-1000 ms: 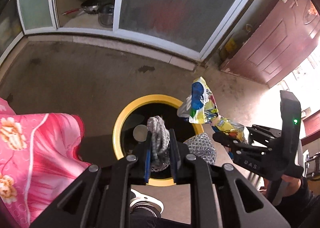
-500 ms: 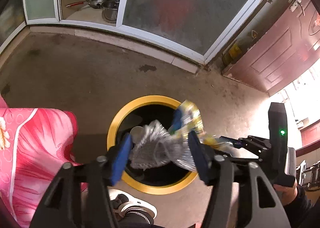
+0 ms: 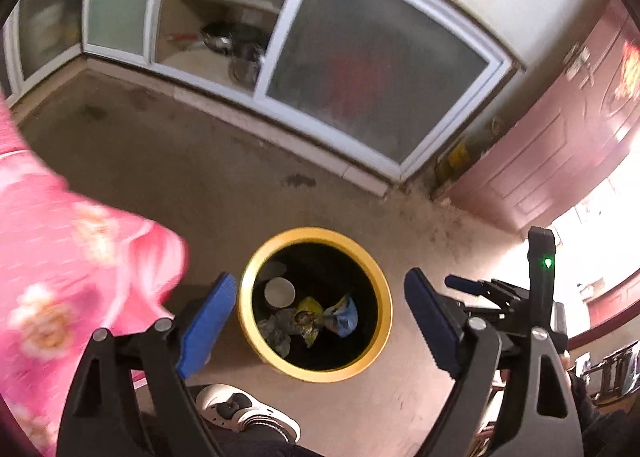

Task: Collect trash
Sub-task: 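Move both open grippers back over the table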

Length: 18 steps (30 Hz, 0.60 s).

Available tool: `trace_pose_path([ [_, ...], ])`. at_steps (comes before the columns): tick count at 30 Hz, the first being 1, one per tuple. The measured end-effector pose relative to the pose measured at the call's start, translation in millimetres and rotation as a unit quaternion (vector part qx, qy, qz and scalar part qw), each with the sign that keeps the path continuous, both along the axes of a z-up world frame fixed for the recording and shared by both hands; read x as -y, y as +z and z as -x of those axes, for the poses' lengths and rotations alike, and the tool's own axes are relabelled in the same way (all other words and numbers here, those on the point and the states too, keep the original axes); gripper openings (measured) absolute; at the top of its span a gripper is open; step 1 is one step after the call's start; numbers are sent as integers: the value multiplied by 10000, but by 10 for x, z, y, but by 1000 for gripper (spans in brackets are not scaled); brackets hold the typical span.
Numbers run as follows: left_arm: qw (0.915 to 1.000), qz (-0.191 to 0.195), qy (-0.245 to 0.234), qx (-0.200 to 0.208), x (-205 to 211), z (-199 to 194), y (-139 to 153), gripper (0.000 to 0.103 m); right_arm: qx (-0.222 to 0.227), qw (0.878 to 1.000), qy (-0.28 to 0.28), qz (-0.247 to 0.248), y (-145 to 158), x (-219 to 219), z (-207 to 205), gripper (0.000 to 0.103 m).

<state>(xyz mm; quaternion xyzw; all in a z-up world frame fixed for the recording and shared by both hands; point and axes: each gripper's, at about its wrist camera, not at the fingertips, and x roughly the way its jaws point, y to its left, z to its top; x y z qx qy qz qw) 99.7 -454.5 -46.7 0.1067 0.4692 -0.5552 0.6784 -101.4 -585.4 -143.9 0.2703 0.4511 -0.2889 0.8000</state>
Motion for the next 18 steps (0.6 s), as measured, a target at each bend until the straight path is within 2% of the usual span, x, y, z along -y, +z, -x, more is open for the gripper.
trace_pose_path([
  [1,9998,118,131,51,-209,-48,118,83,180,9997,139,52,112,-50,-54,66],
  [5,9965,471,590,362,-972,-188,503,95,624,9954,687,217,430,-268,-338,71],
  [7,9918,617,918,641,-1392,-254,689,95,865,9905,1032,264,587,-416,-542,74],
  [10,9805,735,1475,1072,-2060,-325,957,95,1261,9788,1582,331,838,-717,-919,82],
  [11,9736,743,1743,1276,-2329,-342,1051,95,1460,9722,1807,287,931,-859,-1103,84],
  [14,9546,746,2301,1738,-2967,-359,1230,95,1648,9565,2388,303,1111,-1279,-1587,85],
  [18,9306,428,2920,2166,-3679,-376,1253,95,1732,9348,3080,358,1264,-1868,-2181,85],
])
